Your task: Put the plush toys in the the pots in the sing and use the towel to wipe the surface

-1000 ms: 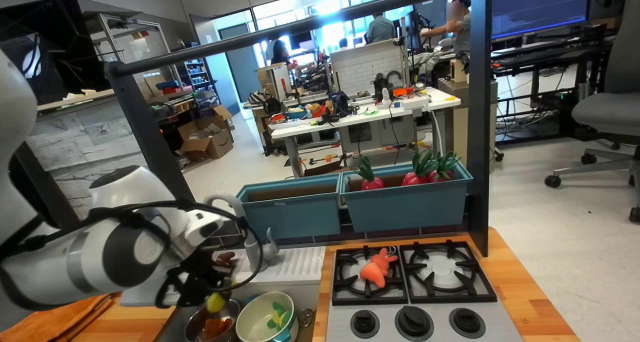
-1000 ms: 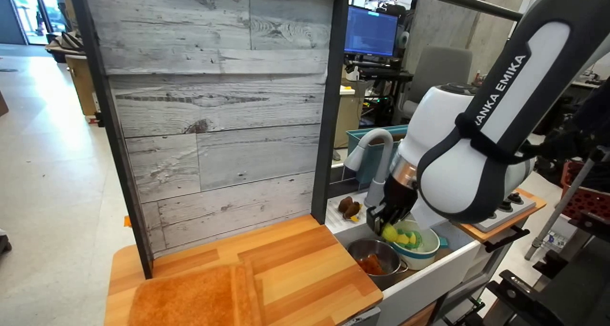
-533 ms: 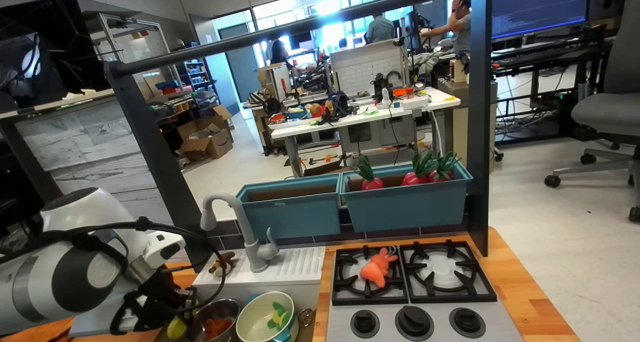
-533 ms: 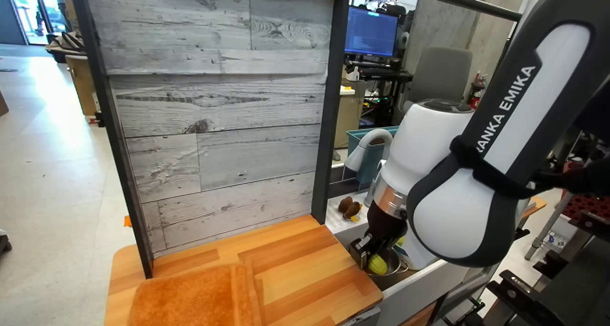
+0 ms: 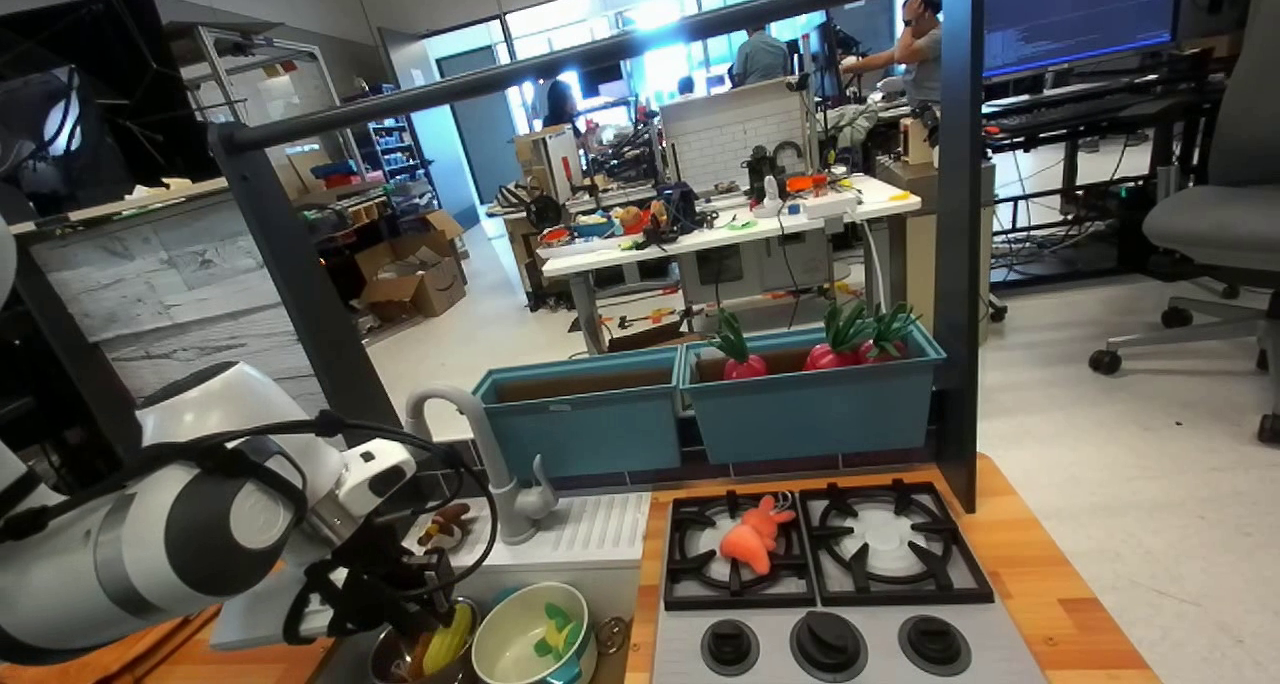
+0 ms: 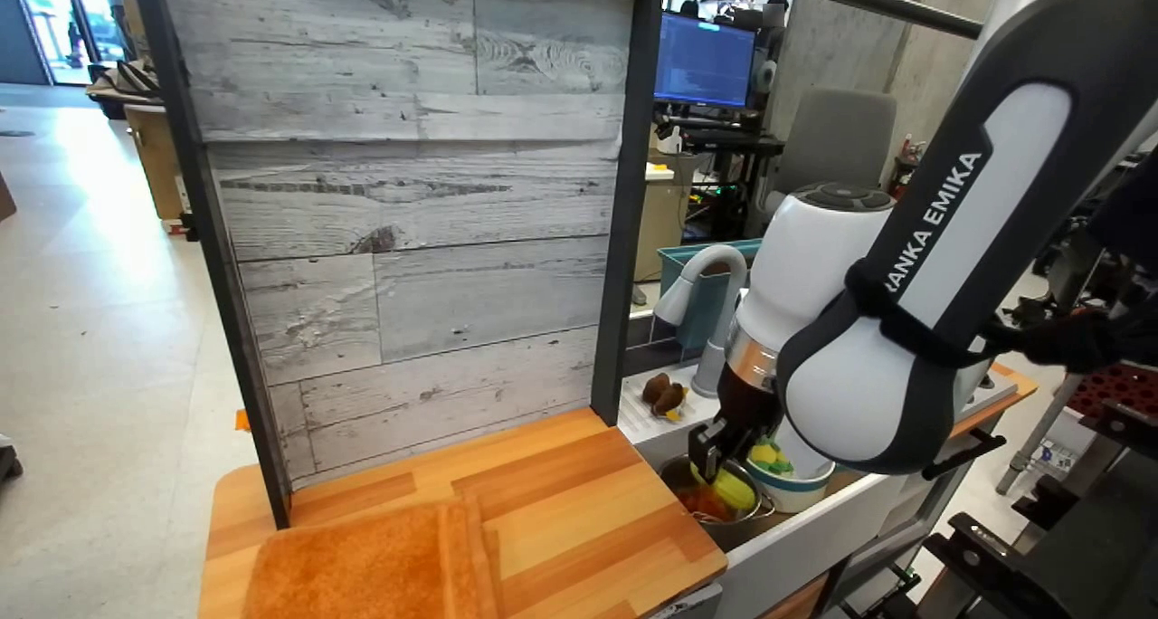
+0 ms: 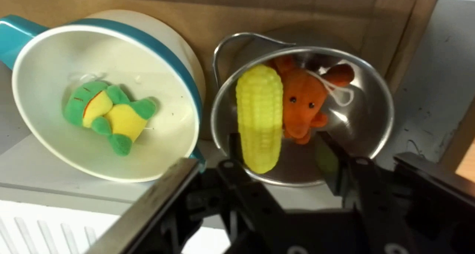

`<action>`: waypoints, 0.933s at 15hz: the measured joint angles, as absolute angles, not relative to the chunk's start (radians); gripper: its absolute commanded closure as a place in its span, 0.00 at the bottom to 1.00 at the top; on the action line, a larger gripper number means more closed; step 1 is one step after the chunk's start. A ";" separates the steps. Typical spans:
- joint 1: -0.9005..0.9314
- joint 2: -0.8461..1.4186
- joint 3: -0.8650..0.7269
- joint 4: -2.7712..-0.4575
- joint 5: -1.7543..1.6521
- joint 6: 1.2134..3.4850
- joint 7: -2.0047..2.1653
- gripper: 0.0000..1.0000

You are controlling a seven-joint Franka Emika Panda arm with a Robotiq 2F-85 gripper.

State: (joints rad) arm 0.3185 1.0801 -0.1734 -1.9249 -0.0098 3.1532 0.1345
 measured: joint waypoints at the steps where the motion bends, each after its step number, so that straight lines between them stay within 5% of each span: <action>1: 0.318 1.079 -0.174 -1.919 -0.010 3.132 0.135 0.07; 5: 0.319 1.066 -0.179 -1.907 -0.010 3.115 0.147 0.00; 11: 0.487 1.131 -0.329 -1.948 0.065 3.440 0.147 0.00; 12: 0.537 1.164 -0.364 -1.946 0.118 3.479 0.140 0.25; 14: 0.612 1.214 -0.412 -1.919 0.224 3.484 0.116 0.32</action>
